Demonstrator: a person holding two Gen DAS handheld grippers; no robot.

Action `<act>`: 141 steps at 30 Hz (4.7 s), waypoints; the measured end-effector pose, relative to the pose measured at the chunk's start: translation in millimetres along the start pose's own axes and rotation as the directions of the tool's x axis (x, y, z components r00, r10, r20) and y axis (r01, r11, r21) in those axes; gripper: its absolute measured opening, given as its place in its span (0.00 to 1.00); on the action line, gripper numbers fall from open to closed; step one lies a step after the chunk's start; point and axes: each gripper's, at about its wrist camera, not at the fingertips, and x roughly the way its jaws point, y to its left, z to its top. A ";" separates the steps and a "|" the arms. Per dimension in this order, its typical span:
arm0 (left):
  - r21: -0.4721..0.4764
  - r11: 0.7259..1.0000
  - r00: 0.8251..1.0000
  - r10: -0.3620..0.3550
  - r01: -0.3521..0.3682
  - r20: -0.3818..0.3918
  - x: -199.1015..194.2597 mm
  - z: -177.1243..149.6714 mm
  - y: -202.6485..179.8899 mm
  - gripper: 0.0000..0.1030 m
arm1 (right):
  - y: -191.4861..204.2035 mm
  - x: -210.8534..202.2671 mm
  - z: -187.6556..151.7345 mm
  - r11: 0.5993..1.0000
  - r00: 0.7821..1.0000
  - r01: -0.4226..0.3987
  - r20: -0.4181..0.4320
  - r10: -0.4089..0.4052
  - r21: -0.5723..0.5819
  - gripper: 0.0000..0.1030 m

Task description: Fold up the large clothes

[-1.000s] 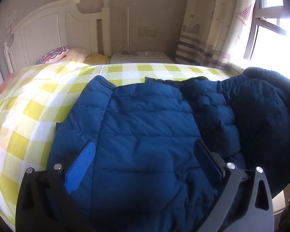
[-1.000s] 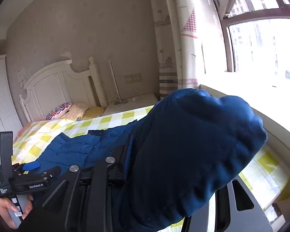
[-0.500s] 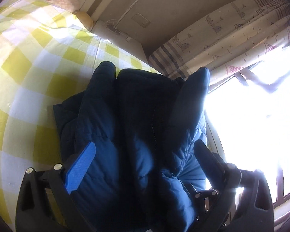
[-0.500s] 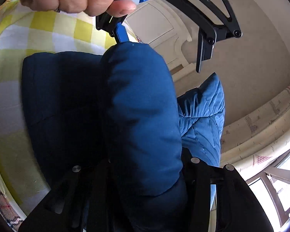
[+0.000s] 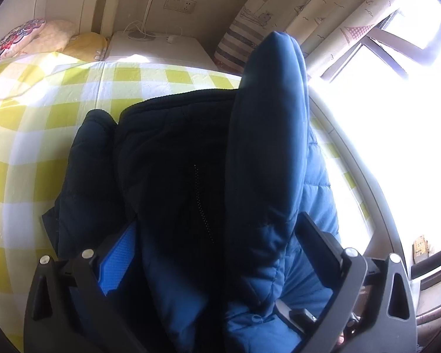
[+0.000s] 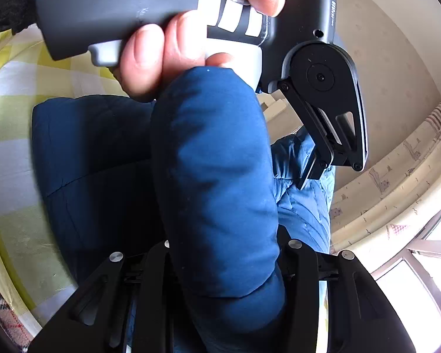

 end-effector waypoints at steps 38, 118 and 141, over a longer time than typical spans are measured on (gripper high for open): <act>0.205 0.978 0.997 0.005 -0.020 0.072 -10.8 -5.8 -39.9 0.17 | -34.8 -72.6 -84.2 0.940 0.997 0.059 -0.060 -0.041 0.336 0.84; 0.024 0.908 0.874 0.396 -0.419 0.283 -2.4 -13.9 46.4 0.53 | -212.3 83.2 7.0 0.579 0.867 -0.444 0.165 0.470 0.684 0.76; -0.110 0.924 0.901 0.380 -0.365 0.207 3.2 -11.9 86.3 0.90 | -183.1 270.2 55.6 0.620 0.784 -0.392 -0.105 0.612 0.680 0.70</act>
